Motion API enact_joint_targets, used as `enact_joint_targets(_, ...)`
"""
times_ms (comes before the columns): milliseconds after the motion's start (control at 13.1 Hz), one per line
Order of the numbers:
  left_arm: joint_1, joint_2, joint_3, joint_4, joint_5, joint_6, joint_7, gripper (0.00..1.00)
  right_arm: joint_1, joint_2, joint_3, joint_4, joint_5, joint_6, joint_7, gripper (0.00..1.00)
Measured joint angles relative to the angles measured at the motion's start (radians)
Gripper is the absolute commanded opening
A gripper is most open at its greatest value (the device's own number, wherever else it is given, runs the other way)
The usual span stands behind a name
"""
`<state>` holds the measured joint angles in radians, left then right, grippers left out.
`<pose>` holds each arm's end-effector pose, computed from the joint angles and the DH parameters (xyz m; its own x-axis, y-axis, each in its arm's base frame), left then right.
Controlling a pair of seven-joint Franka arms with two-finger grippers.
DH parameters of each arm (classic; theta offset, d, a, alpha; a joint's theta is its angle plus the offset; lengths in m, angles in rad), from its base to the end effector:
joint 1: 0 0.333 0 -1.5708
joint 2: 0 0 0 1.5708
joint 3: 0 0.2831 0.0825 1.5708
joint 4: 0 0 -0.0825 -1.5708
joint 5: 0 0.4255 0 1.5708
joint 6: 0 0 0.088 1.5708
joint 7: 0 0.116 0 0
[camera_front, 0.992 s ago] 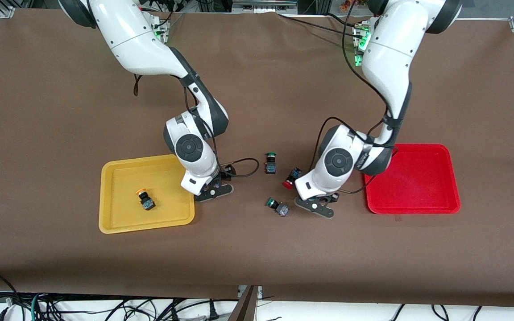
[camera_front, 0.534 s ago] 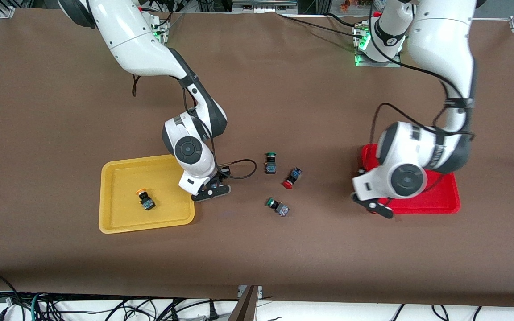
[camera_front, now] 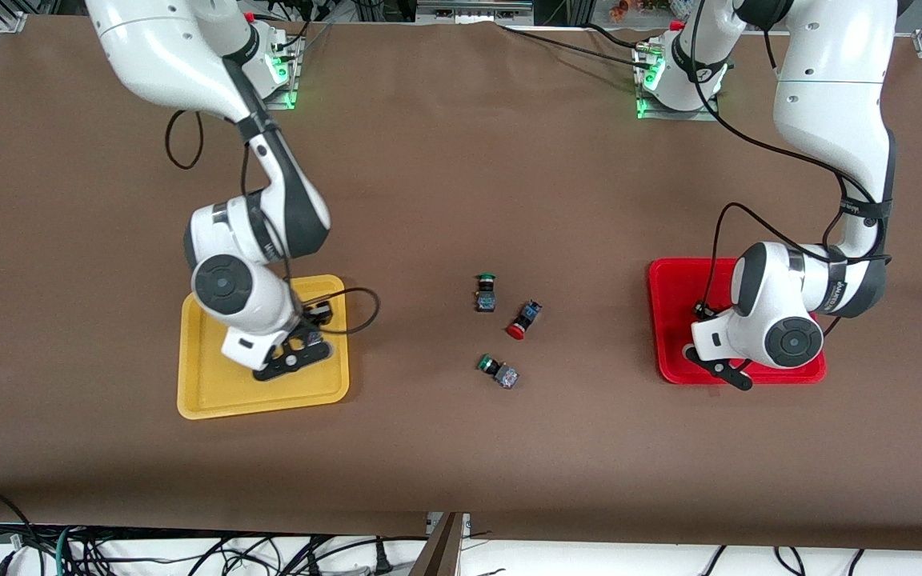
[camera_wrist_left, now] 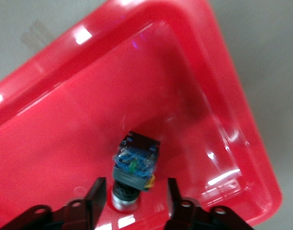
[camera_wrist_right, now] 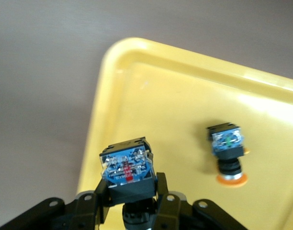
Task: Place red and yellow buttons in trays
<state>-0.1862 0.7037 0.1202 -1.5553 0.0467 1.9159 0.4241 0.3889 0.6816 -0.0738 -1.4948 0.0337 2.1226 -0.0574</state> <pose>0.6704 -0.0457 0.1534 0.8056 -0.4775 -0.3507 -0.4987 -0.8661 0.0338 0.6831 0.2308 0.2070 0.9314 0.3601 -0.0528 0.3613 -0.9323 0.0157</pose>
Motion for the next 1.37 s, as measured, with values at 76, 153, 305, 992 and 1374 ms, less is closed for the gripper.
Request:
enact_joint_targets(76, -0.005, -0.018, -0.013, 0.011, 0.0, -0.008, -0.013, 1.0, -0.01, 0.01, -0.001, -0.052, 0.001, 0.083, 0.0, 1.0)
enact_joint_targets(153, -0.02, -0.047, -0.034, 0.028, 0.0, -0.037, -0.052, 1.0, -0.014, 0.018, -0.002, -0.097, 0.001, 0.139, 0.016, 1.0)
enact_joint_targets(305, -0.097, -0.092, -0.054, 0.071, 0.0, -0.108, -0.237, 1.0, -0.009, -0.021, -0.001, -0.09, 0.001, 0.074, 0.105, 1.0)
enact_joint_targets(992, -0.442, 0.092, -0.066, 0.096, 0.0, 0.201, -0.986, 1.0, -0.012, -0.452, -0.018, 0.091, 0.002, -0.549, 0.135, 1.0)
enact_joint_targets(1374, -0.443, 0.119, -0.058, 0.101, 0.0, 0.248, -0.997, 1.0, -0.065, -0.724, -0.032, -0.195, 0.001, -0.534, 0.132, 1.0)
